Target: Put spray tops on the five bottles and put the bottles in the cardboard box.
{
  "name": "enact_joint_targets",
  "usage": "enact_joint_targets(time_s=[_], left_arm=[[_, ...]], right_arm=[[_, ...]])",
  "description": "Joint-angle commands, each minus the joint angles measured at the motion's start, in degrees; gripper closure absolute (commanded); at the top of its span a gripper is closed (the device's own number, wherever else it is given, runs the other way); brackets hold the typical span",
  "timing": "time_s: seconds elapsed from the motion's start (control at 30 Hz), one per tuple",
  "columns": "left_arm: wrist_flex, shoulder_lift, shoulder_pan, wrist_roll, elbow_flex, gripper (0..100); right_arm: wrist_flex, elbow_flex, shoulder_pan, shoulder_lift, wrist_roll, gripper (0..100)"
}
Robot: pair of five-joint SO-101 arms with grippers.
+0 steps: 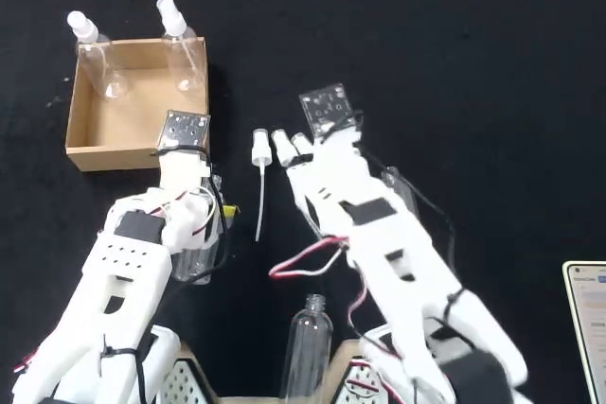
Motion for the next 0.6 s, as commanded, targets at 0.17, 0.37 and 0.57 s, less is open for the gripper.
enact_joint_targets(time_s=[0.17, 0.37, 0.57], left_arm=[[-1.1, -1.4, -0.8, 0.6, -0.4, 82], [-0.6, -1.5, -6.8, 0.5, -0.6, 82], [-0.5, -1.5, -11.2, 0.5, -0.3, 82]], right_arm=[[0.2, -6.3, 0.1, 7.6, -0.2, 85.1], [-0.2, -6.3, -4.7, 8.0, -0.4, 88.5], [-1.6, -7.8, -9.6, 8.5, -6.7, 88.1]])
